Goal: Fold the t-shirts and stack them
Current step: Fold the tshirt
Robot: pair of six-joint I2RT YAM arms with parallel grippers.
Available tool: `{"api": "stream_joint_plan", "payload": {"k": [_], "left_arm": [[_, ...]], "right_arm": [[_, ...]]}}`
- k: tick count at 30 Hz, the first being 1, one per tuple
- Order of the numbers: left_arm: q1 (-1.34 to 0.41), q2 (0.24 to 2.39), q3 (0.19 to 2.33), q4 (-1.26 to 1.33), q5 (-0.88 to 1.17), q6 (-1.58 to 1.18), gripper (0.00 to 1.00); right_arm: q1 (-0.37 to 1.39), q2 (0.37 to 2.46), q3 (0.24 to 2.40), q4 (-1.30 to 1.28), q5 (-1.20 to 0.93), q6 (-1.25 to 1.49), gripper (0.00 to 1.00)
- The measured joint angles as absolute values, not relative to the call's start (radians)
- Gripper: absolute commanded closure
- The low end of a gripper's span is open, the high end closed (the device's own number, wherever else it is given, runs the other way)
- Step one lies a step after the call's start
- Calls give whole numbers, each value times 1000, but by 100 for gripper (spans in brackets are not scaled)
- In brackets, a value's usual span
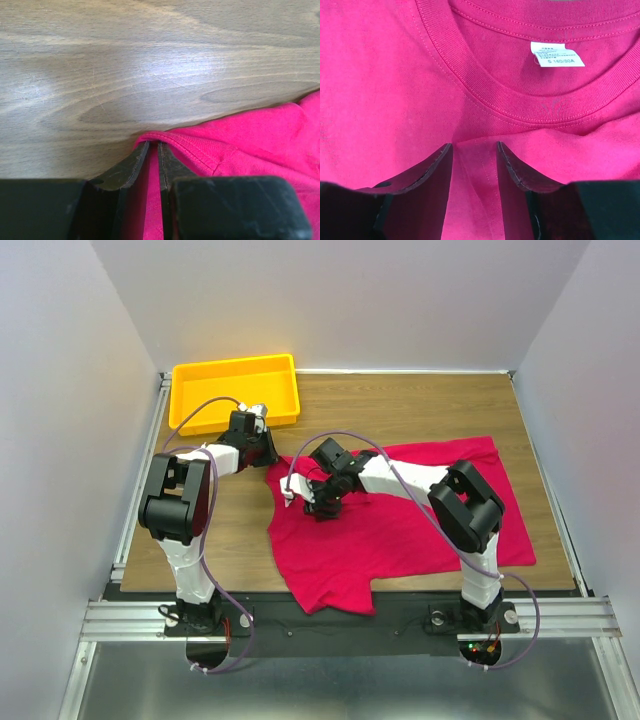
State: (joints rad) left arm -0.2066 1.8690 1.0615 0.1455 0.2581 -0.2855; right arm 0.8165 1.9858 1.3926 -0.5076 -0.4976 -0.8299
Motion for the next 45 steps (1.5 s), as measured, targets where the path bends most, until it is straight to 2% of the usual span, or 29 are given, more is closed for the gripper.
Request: {"api": "stream_joint_plan", "payload": {"k": [15, 21, 25, 30, 45], "left_arm": [[-205, 1870, 1061, 147, 260, -286, 76], [-205, 1871, 1061, 150, 262, -286, 76], [-205, 1871, 1061, 150, 263, -286, 76], [-205, 1874, 1061, 155, 265, -286, 76], [-205, 1877, 1061, 164, 271, -286, 76]], "right_arm": [[820, 1986, 1391, -507, -497, -815, 64], [820, 1989, 1390, -507, -496, -809, 85], [821, 1990, 1390, -507, -497, -802, 93], [821, 1989, 1391, -507, -509, -781, 97], [841, 1943, 1391, -508, -598, -736, 97]]}}
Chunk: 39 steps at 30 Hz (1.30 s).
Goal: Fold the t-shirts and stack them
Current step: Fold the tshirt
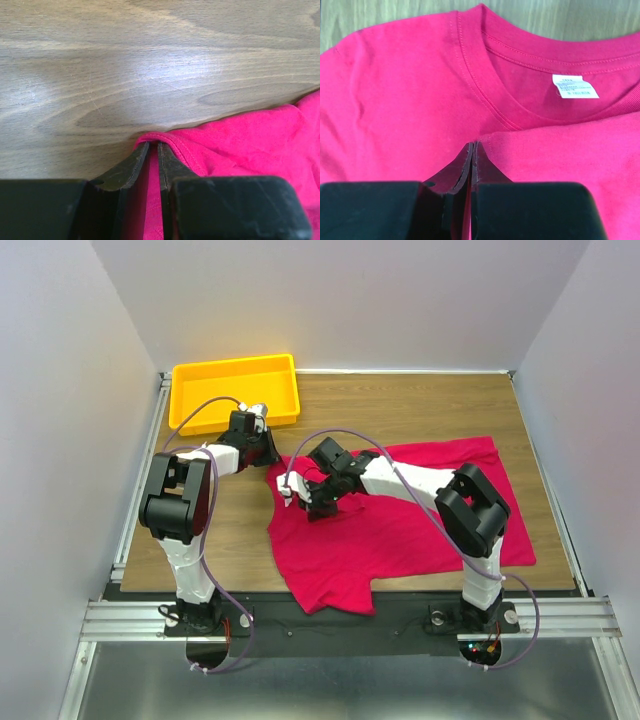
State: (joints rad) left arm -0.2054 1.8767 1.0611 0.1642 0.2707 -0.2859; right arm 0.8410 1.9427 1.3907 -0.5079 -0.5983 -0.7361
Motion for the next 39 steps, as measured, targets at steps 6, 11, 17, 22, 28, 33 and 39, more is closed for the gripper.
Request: {"api": "stream_joint_plan", "payload": {"k": [6, 11, 17, 22, 28, 33, 39], "left_arm": [[-205, 1877, 1061, 165, 272, -286, 76], [-205, 1877, 1061, 165, 273, -286, 76], [-205, 1882, 1064, 170, 278, -286, 76], [-205, 1883, 1065, 170, 279, -286, 76], [-205, 1879, 1065, 168, 281, -286, 64], [-203, 1808, 1051, 125, 246, -282, 56], [-178, 1542, 971, 116, 167, -278, 47]], "right_arm": [[848, 1943, 1391, -508, -603, -726, 97], [848, 1943, 1391, -508, -604, -721, 96], [854, 1943, 1391, -509, -611, -716, 81], [862, 1944, 1394, -511, -620, -705, 62], [862, 1940, 1440, -517, -602, -664, 50], [796, 1846, 1452, -525, -583, -627, 49], [426, 1611, 1411, -509, -527, -551, 49]]}}
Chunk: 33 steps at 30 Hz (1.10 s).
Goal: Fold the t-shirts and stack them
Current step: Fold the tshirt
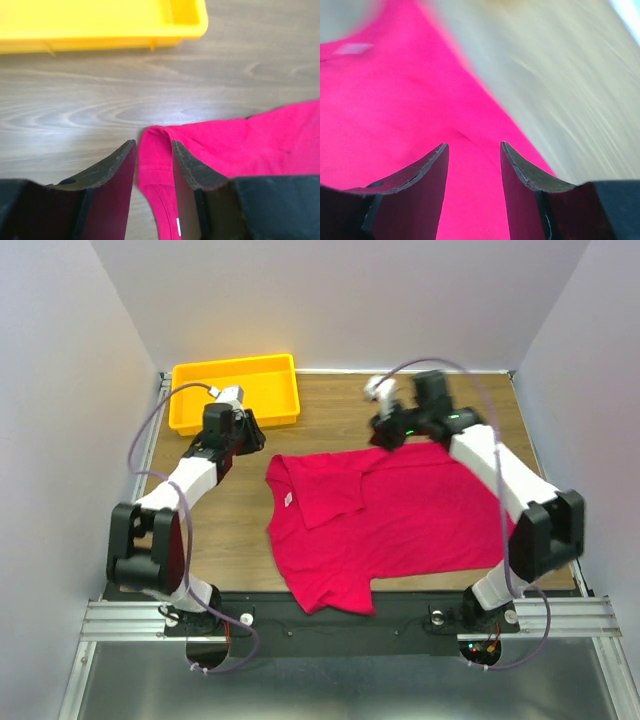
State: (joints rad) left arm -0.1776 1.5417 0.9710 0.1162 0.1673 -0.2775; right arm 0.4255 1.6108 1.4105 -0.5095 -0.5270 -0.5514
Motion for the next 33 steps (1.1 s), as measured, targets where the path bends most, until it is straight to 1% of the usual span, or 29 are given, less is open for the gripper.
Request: {"api": "stream_joint_plan", "payload": {"k": [1, 2, 3, 5, 7, 9, 11, 15, 20, 27, 33], "left_arm": [[-173, 1493, 947, 136, 155, -278, 43], [-167, 1425, 907, 154, 142, -280, 37], [-163, 1378, 877, 166, 135, -284, 35], [-160, 1296, 808, 207, 136, -296, 35], [-160, 1266, 771, 230, 147, -308, 35], [-160, 1282, 759, 245, 163, -320, 35], [-160, 1326, 759, 266, 186, -326, 35], [-160, 1441, 773, 278, 229, -345, 35], [-160, 1586, 841, 282, 270, -378, 35], [-160, 1703, 934, 287, 302, -397, 33], [-163, 1773, 986, 272, 313, -397, 31]], "right_arm": [[377, 1585, 1399, -506, -520, -537, 49], [279, 1538, 1374, -501, -499, -497, 49], [181, 1509, 1353, -497, -490, -469, 49], [60, 1476, 1314, -482, -470, -414, 49], [-122, 1468, 1270, -472, -451, -359, 49], [-245, 1498, 1255, -465, -411, -310, 48], [-311, 1546, 1255, -456, -377, -275, 48], [-357, 1689, 1303, -448, -328, -205, 46], [-366, 1885, 1444, -437, -271, -160, 45], [-366, 2041, 1599, -432, -240, -141, 44], [-366, 2119, 1648, -426, -244, -134, 43]]}}
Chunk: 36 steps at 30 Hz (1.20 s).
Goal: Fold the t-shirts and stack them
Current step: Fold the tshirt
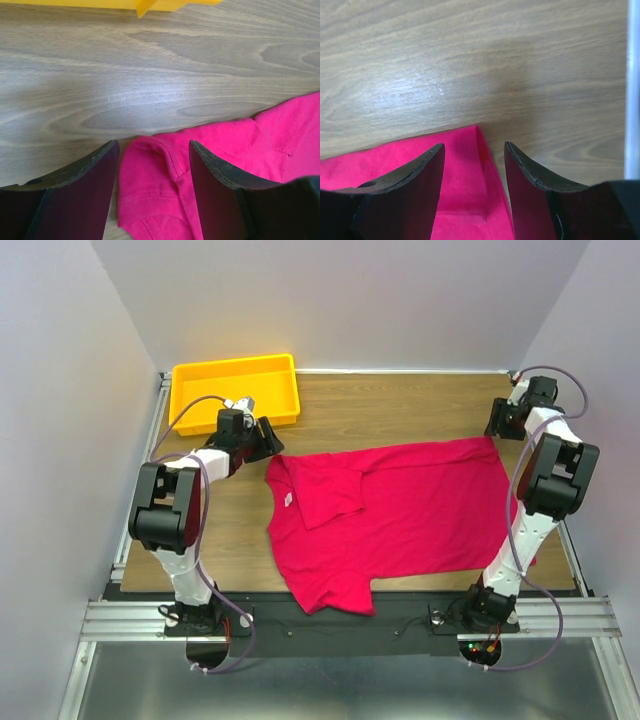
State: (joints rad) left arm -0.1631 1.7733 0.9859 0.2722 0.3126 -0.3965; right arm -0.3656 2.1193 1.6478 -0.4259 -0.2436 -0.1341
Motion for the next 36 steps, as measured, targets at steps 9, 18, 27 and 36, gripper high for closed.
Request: {"api": "stream_joint_plan", "payload": {"k": [9, 18, 27, 36], "left_arm": [[-187, 1843, 1048, 227, 325, -381, 30], [-205, 1857, 1059, 175, 305, -358, 41], [-210, 1888, 1098, 117, 262, -335, 93], [-216, 1892, 1131, 76, 227, -307, 100]], "right_arm": [[-366, 2164, 1648, -430, -279, -135, 43], [-366, 2164, 1649, -431, -295, -135, 43], [-366, 2167, 1649, -434, -305, -134, 43], [-366, 2167, 1667, -438, -303, -134, 43]]}}
